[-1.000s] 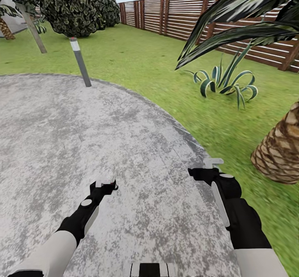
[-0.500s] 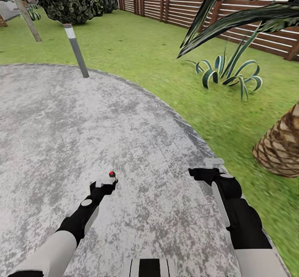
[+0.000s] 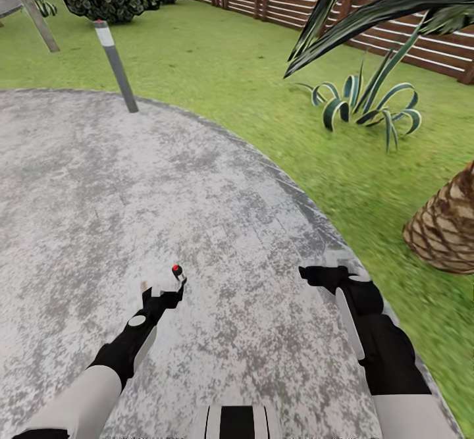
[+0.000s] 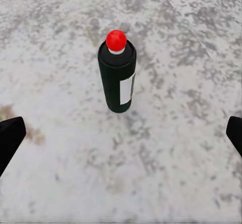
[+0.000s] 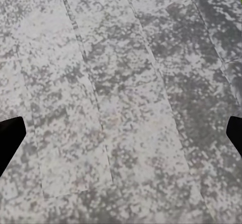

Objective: Pick up the pesticide atomizer in the garden and spray insectifuge to fully cover both potted plants in the garden.

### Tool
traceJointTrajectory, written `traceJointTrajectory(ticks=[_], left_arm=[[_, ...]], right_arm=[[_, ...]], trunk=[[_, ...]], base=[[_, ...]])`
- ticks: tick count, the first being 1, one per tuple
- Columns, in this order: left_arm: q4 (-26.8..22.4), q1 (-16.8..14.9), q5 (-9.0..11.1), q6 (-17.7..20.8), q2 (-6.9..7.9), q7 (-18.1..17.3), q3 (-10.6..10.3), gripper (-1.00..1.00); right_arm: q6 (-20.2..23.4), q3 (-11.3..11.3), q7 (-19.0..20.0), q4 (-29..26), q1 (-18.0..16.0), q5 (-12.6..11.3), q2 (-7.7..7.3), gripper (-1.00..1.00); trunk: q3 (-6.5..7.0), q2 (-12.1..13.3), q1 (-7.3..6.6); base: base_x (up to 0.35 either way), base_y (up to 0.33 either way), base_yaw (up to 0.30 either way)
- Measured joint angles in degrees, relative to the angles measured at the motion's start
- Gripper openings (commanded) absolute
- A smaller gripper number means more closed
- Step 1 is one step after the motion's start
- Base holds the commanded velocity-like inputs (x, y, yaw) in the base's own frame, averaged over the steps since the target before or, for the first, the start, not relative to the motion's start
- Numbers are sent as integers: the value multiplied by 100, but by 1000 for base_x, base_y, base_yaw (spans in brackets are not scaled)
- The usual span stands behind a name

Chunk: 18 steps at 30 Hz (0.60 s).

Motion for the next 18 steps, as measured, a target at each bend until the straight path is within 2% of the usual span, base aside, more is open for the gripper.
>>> traceJointTrajectory(ticks=[12,18], left_arm=[[-2,4,0,-2,3,-3,11,100],[-4,3,0,-2,1,2,11,100]], right_arm=[[0,0,0,3,0,-2,0,100],[0,0,0,3,0,0,0,100]], trunk=[[-354,-16,31],[-395,-16,31]], base=[[0,0,0],[0,0,0]])
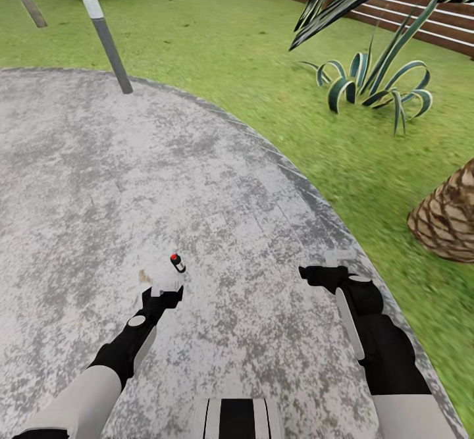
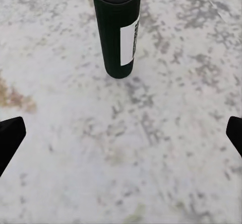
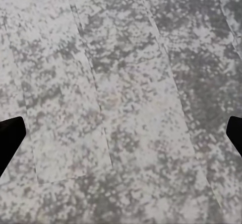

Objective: Pick up the pesticide atomizer in the garden and spray insectifuge to fully cover both potted plants in the garden.

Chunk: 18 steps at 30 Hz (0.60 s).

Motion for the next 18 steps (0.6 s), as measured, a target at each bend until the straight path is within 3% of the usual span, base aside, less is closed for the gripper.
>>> traceJointTrajectory(ticks=[3,9,18], left_arm=[[-5,0,0,3,-1,1,0,100],[-7,-2,0,4,-1,-1,-9,100],[-7,0,0,4,-1,2,-26,100]], right_arm=[[0,-1,0,0,0,0,0,100],[-1,0,2,-6,0,3,0,100],[0,-6,8,-8,0,-1,0,100]], trunk=[[-3,0,0],[-4,0,-3],[-4,0,-2]], base=[[51,19,0],[254,71,0],[102,6,0]])
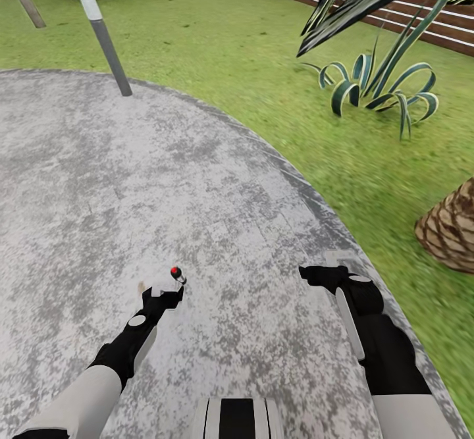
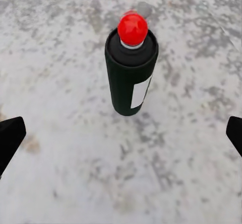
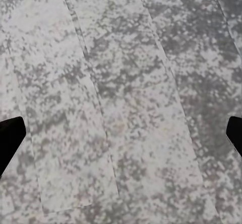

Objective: Pick up the pesticide atomizer in the garden and spray insectifuge to fully cover both potted plants in the garden.

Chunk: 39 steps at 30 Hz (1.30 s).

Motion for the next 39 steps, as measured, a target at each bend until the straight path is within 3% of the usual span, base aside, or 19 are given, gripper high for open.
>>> traceJointTrajectory(ticks=[6,30,39], left_arm=[[0,0,0,1,0,-3,-5,100],[-25,10,0,0,0,-1,-6,100],[-26,7,0,1,0,-2,-6,100]], right_arm=[[0,-2,-3,0,0,0,0,100],[0,-12,4,-1,0,-2,-1,100],[0,-20,8,0,0,-23,-1,100]], trunk=[[0,0,0],[-21,0,2],[-275,-10,23]], base=[[255,0,0],[42,0,-19],[0,0,-12]])
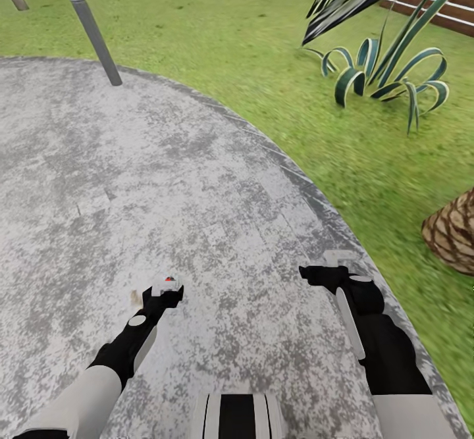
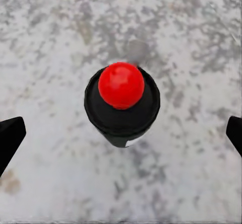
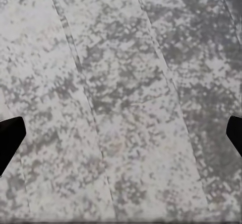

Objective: Pick up the pesticide atomizer in the garden and spray insectifuge to fully cover both potted plants in the garden.

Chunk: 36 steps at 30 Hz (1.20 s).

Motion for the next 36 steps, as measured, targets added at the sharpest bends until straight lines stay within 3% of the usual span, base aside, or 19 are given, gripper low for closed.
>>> traceJointTrajectory(ticks=[6,14,22,36], left_arm=[[0,1,0,0,8,-2,5,100],[-7,2,0,-5,9,-4,9,100],[-27,5,-8,-464,8,-6,-16,100],[-27,5,-8,-492,4,-6,-16,100]], right_arm=[[0,3,0,0,0,-1,1,100],[0,8,-7,0,0,-2,1,100],[0,18,-11,8,0,-2,9,100],[0,18,-7,9,0,-2,9,100]], trunk=[[-188,-8,15],[-203,-9,15],[-203,-8,15],[-243,-8,15]], base=[[0,0,0],[0,0,0],[0,0,0],[7,0,0]])
